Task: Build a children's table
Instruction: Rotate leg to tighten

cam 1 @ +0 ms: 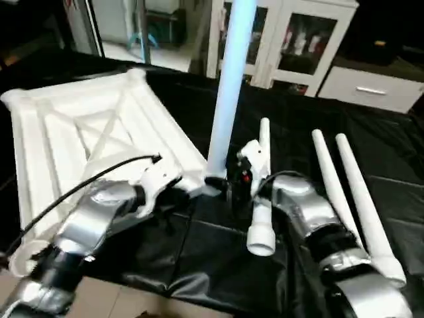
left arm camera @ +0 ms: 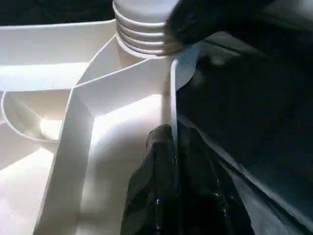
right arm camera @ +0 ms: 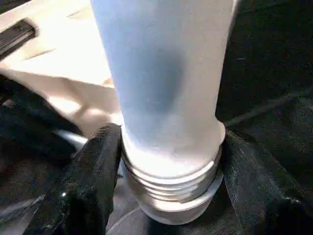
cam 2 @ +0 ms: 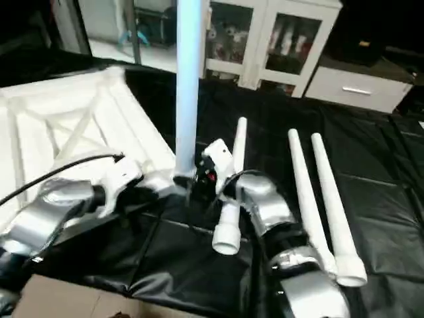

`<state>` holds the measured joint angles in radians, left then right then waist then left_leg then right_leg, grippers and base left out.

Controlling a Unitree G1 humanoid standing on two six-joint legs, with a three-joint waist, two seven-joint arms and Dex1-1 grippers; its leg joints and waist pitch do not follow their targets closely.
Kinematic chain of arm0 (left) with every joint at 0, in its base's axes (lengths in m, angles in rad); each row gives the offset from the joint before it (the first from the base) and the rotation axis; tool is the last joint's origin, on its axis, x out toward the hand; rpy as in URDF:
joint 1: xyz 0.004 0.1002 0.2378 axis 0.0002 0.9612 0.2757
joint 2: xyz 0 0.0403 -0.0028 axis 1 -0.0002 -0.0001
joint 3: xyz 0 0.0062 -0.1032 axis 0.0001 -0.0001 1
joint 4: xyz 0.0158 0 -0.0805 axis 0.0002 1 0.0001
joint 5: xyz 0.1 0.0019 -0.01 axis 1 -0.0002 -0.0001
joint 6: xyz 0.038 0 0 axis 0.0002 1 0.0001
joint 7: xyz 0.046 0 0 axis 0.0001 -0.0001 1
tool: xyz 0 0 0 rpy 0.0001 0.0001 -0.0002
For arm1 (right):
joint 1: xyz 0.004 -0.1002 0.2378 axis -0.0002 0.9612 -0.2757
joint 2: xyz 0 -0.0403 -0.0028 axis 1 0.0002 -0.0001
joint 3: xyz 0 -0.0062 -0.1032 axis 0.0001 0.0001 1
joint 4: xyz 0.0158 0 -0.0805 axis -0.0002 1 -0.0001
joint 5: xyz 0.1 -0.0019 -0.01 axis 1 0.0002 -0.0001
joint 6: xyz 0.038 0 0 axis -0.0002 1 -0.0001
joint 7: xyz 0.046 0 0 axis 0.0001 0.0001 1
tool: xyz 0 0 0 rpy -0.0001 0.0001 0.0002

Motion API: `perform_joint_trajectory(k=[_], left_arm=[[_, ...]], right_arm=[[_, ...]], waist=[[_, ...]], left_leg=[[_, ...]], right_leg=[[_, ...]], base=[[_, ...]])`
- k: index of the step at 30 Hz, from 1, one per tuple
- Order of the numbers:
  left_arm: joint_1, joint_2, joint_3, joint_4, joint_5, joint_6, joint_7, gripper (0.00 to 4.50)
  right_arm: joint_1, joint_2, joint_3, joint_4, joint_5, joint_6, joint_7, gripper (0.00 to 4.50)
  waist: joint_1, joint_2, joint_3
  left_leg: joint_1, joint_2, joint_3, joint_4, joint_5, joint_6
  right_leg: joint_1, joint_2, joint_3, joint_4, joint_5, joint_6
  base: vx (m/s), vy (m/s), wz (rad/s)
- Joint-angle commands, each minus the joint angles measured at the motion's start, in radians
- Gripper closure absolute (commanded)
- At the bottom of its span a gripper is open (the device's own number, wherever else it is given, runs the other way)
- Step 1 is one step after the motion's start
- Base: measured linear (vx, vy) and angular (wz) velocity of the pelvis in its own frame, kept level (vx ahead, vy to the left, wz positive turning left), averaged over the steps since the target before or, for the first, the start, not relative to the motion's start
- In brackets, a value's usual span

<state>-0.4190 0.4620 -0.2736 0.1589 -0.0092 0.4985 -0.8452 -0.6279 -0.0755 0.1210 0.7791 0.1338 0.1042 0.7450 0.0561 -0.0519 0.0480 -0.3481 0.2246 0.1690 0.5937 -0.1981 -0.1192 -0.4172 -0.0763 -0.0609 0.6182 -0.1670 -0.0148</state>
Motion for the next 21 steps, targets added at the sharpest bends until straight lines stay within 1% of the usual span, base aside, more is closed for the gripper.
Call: perform_joint_trajectory(k=[1, 2, 3, 4, 5, 7, 8, 9, 10, 11, 12, 13, 14, 15, 16, 17, 18, 19, 20, 21], left_arm=[[-0.037, -0.053, -0.018, 0.018, -0.001, -0.03, 0.045, 4.5], [-0.046, -0.072, -0.025, 0.028, 0.002, -0.031, 0.056, 4.5], [-0.056, -0.092, -0.03, 0.04, 0.01, -0.034, 0.075, 4.5], [-0.063, -0.105, -0.032, 0.05, 0.017, -0.035, 0.09, 4.5], [-0.075, -0.125, -0.033, 0.068, 0.028, -0.034, 0.119, 4.5], [-0.096, -0.158, -0.026, 0.106, 0.048, -0.023, 0.183, 4.5], [-0.103, -0.168, -0.023, 0.12, 0.054, -0.019, 0.203, 4.5], [-0.117, -0.185, -0.013, 0.149, 0.071, -0.014, 0.254, 4.5], [-0.131, -0.199, -0.003, 0.176, 0.087, -0.012, 0.295, 4.5], [-0.141, -0.212, 0.005, 0.198, 0.099, -0.009, 0.331, 4.5], [-0.15, -0.222, 0.014, 0.218, 0.11, -0.008, 0.369, 4.5], [-0.157, -0.23, 0.02, 0.233, 0.118, -0.007, 0.395, 4.5], [-0.157, -0.23, 0.02, 0.233, 0.118, -0.007, 0.395, 4.5], [-0.168, -0.245, 0.033, 0.252, 0.125, -0.008, 0.426, 4.5], [-0.169, -0.247, 0.035, 0.254, 0.125, -0.009, 0.427, 4.5], [-0.173, -0.254, 0.04, 0.257, 0.125, -0.011, 0.43, 4.5], [-0.173, -0.256, 0.042, 0.258, 0.125, -0.014, 0.428, 4.5], [-0.173, -0.256, 0.042, 0.258, 0.125, -0.015, 0.427, 4.5], [-0.172, -0.254, 0.041, 0.259, 0.125, -0.02, 0.423, 4.5], [-0.172, -0.253, 0.04, 0.261, 0.125, -0.024, 0.421, 4.5]], right_arm=[[-0.003, 0.037, 0.002, 0.031, -0.017, -0.029, -0.064, 1.76], [-0.005, 0.062, -0.002, 0.044, -0.015, -0.044, -0.091, 1.76], [-0.01, 0.087, -0.007, 0.062, -0.018, -0.064, -0.128, 1.76], [-0.014, 0.104, -0.011, 0.076, -0.023, -0.08, -0.159, 1.76], [-0.024, 0.127, -0.019, 0.101, -0.031, -0.096, -0.219, 1.76], [-0.045, 0.162, -0.033, 0.153, -0.052, -0.117, -0.355, 1.77], [-0.051, 0.171, -0.037, 0.17, -0.059, -0.122, -0.4, 1.77], [-0.06, 0.183, -0.043, 0.2, -0.073, -0.118, -0.475, 1.77], [-0.067, 0.196, -0.051, 0.228, -0.08, -0.119, -0.538, 1.78], [-0.071, 0.208, -0.059, 0.249, -0.085, -0.12, -0.589, 1.78], [-0.071, 0.22, -0.06, 0.264, -0.091, -0.122, -0.626, 1.78], [-0.07, 0.231, -0.058, 0.273, -0.102, -0.133, -0.66, 1.78], [-0.07, 0.231, -0.058, 0.273, -0.102, -0.133, -0.66, 1.78], [-0.067, 0.253, -0.058, 0.286, -0.115, -0.164, -0.7, 1.78], [-0.068, 0.257, -0.061, 0.288, -0.114, -0.17, -0.703, 1.78], [-0.069, 0.272, -0.073, 0.295, -0.105, -0.187, -0.702, 1.78], [-0.073, 0.278, -0.082, 0.302, -0.1, -0.195, -0.705, 1.78], [-0.075, 0.28, -0.086, 0.305, -0.096, -0.199, -0.708, 1.78], [-0.083, 0.28, -0.09, 0.312, -0.093, -0.203, -0.716, 1.78], [-0.089, 0.279, -0.093, 0.317, -0.092, -0.206, -0.722, 1.78]], waist=[[-0.001, 0.013, -0.062], [0.001, 0.014, -0.063], [0.0, 0.013, -0.063], [-0.001, 0.014, -0.062], [0.0, 0.02, -0.062], [-0.004, 0.017, -0.061], [-0.005, 0.016, -0.061], [-0.003, 0.018, -0.061], [-0.005, 0.014, -0.062], [-0.004, 0.016, -0.063], [-0.002, 0.015, -0.064], [-0.001, 0.016, -0.063], [0.0, 0.014, -0.065], [0.0, 0.005, -0.064], [0.001, 0.008, -0.063], [0.002, 0.007, -0.064], [0.004, 0.01, -0.065], [0.003, 0.009, -0.065], [0.003, 0.01, -0.064], [0.002, 0.009, -0.064]], left_leg=[[0.001, -0.001, 0.01, -0.073, -0.191, -0.009], [0.003, 0.0, 0.01, -0.073, -0.188, -0.01], [0.001, -0.001, 0.01, -0.073, -0.186, -0.009], [0.002, 0.0, 0.011, -0.073, -0.183, -0.009], [0.002, -0.001, 0.009, -0.074, -0.191, -0.014], [0.004, -0.002, 0.011, -0.074, -0.197, -0.017], [0.004, -0.003, 0.01, -0.074, -0.207, -0.024], [0.004, -0.003, 0.009, -0.075, -0.219, -0.023], [0.003, -0.003, 0.01, -0.075, -0.216, -0.022], [0.004, -0.003, 0.009, -0.074, -0.209, -0.024], [0.007, -0.004, 0.011, -0.074, -0.212, -0.025], [0.007, -0.005, 0.011, -0.074, -0.213, -0.025], [0.005, -0.006, 0.011, -0.073, -0.203, -0.022], [-0.001, -0.005, 0.011, -0.075, -0.194, -0.013], [0.0, -0.005, 0.011, -0.075, -0.197, -0.011], [0.001, -0.005, 0.012, -0.074, -0.2, -0.009], [0.004, -0.006, 0.013, -0.073, -0.202, -0.005], [0.001, -0.006, 0.013, -0.073, -0.194, 0.0], [-0.002, -0.006, 0.013, -0.075, -0.188, 0.003], [-0.002, -0.006, 0.013, -0.074, -0.191, 0.005]], right_leg=[[0.053, -0.049, 0.04, -0.068, -0.236, -0.195], [0.053, -0.05, 0.04, -0.068, -0.24, -0.19], [0.053, -0.048, 0.04, -0.068, -0.238, -0.19], [0.05, -0.048, 0.04, -0.069, -0.233, -0.19], [0.051, -0.048, 0.039, -0.068, -0.243, -0.188], [0.046, -0.046, 0.039, -0.071, -0.25, -0.186], [0.047, -0.046, 0.039, -0.071, -0.269, -0.18], [0.046, -0.047, 0.039, -0.074, -0.284, -0.169], [0.045, -0.046, 0.039, -0.074, -0.278, -0.162], [0.044, -0.045, 0.039, -0.071, -0.269, -0.162], [0.042, -0.044, 0.038, -0.071, -0.259, -0.157], [0.041, -0.044, 0.039, -0.072, -0.254, -0.154], [0.045, -0.044, 0.038, -0.069, -0.234, -0.15], [0.047, -0.045, 0.038, -0.067, -0.222, -0.147], [0.045, -0.046, 0.038, -0.069, -0.23, -0.145], [0.045, -0.046, 0.037, -0.069, -0.235, -0.142], [0.043, -0.046, 0.038, -0.07, -0.23, -0.143], [0.045, -0.045, 0.038, -0.067, -0.209, -0.147], [0.047, -0.045, 0.037, -0.066, -0.201, -0.148], [0.047, -0.045, 0.037, -0.066, -0.203, -0.146]], base=[[0.0, 0.0, 0.0], [0.0, 0.0, 0.0], [0.0, 0.0, 0.0], [0.0, 0.0, 0.0], [0.0, 0.0, 0.0], [0.0, 0.0, 0.0], [0.0, 0.0, 0.0], [0.0, 0.0, 0.0], [0.0, 0.0, 0.0], [0.0, 0.0, 0.0], [0.0, 0.0, 0.0], [0.0, 0.0, 0.0], [0.0, 0.0, 0.0], [0.0, 0.0, 0.0], [0.0, 0.0, 0.0], [0.0, 0.0, 0.0], [0.0, 0.0, 0.0], [0.0, 0.0, 0.0], [0.0, 0.0, 0.0], [0.0, 0.0, 0.0]])
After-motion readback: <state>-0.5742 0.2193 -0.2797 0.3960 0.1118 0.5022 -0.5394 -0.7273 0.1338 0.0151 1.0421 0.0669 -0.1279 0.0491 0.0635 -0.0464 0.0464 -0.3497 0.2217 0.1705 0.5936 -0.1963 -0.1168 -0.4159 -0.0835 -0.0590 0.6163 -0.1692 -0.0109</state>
